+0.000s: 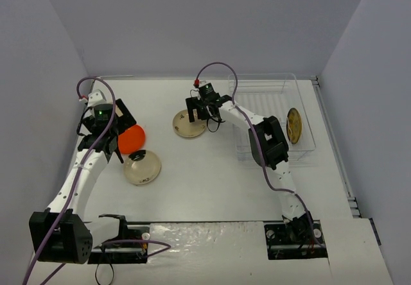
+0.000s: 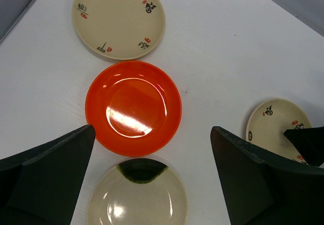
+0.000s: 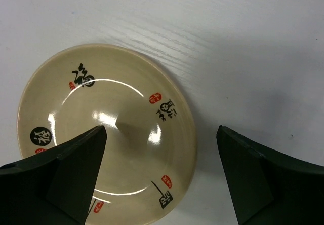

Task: Load the plates into the dish rack

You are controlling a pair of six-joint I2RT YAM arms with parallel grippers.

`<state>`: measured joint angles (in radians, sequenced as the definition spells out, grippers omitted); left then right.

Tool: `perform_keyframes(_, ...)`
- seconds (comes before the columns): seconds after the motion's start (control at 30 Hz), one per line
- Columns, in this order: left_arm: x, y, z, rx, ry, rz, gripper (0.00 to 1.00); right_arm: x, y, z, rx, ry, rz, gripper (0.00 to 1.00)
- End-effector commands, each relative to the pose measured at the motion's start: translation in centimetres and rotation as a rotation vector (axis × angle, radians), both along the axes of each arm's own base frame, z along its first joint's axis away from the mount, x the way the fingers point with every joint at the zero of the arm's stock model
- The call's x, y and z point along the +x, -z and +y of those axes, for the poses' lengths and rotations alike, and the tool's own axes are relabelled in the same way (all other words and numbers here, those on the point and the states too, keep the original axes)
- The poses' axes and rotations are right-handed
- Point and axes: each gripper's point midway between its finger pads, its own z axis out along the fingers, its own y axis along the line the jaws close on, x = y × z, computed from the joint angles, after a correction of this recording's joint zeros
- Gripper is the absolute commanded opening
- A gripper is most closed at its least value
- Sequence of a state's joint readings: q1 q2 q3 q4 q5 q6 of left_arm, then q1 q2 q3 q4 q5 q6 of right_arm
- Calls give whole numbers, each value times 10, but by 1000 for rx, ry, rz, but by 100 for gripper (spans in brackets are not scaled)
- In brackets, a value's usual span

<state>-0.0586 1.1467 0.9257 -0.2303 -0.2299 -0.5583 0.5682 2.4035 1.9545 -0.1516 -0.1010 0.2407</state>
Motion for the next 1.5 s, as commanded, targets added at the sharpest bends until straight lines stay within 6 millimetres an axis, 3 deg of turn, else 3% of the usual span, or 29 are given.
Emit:
perform_keyframes(0.0,12,-40,5,-4,-30,-106,97,2,-17,14,47,4,-19,82)
perform_keyframes(0.33,6,-42,10,6,-58,-112,97,-7,-5,7,43,47,20,50)
perform_keyframes(0.5,3,-45,12,6,-67,-117,97,-8,3,3,31,60,38,46)
perform_keyframes(0.7,-2,-50,13,10,-76,-133,97,-9,8,-7,0,103,45,33)
perform_keyframes(0.8,-4,-51,14,7,-81,-138,97,-9,7,-11,-12,114,42,24)
perform_keyframes(0.93,-8,-56,15,6,-85,-156,97,-9,7,-14,-12,121,39,0)
perform_keyframes(1.0,-9,-57,15,5,-88,-161,97,-9,6,-13,-9,119,36,0)
perform_keyframes(1.07,-10,-56,16,4,-90,-163,97,-8,-1,-13,2,116,20,0)
perform_keyframes(1.23,-9,-56,14,0,-85,-163,97,3,-49,0,84,42,-108,0)
perform_keyframes(1.47,-10,-55,16,2,-93,-164,97,9,-155,6,211,-20,-376,0)
